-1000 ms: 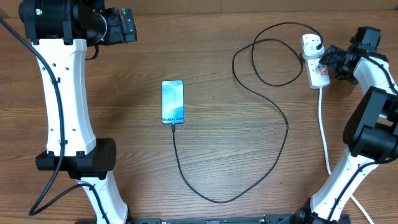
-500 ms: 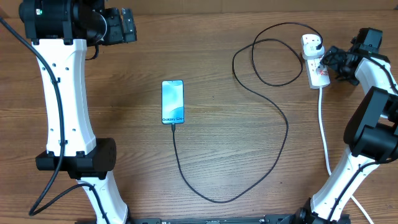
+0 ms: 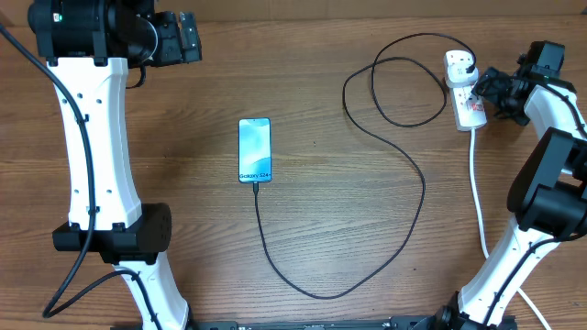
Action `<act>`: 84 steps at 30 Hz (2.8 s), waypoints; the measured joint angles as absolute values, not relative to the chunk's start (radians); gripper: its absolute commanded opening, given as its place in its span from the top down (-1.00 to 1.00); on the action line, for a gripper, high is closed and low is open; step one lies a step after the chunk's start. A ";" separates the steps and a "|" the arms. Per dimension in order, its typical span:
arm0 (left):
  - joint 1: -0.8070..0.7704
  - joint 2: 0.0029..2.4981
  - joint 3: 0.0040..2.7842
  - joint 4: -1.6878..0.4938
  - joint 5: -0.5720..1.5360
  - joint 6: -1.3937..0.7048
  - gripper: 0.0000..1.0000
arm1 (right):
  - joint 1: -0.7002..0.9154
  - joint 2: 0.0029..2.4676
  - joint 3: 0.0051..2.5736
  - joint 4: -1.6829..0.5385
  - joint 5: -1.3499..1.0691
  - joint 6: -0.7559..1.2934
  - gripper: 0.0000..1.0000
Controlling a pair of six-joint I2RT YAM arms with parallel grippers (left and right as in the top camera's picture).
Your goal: Plug charger to phone and switch on socket
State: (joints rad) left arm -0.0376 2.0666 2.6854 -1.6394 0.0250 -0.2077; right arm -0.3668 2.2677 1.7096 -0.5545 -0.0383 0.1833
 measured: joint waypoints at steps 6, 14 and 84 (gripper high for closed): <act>-0.038 2.067 2.685 -1.639 0.025 -0.208 -1.00 | -0.366 2.268 1.713 -0.572 -0.059 0.183 -0.96; -0.038 2.067 2.685 -1.639 0.025 -0.208 -1.00 | -0.367 2.268 1.713 -0.577 -0.066 0.183 -0.96; -0.038 2.067 2.685 -1.639 0.025 -0.208 -0.99 | -0.376 2.283 1.721 -0.567 -0.076 0.241 -0.96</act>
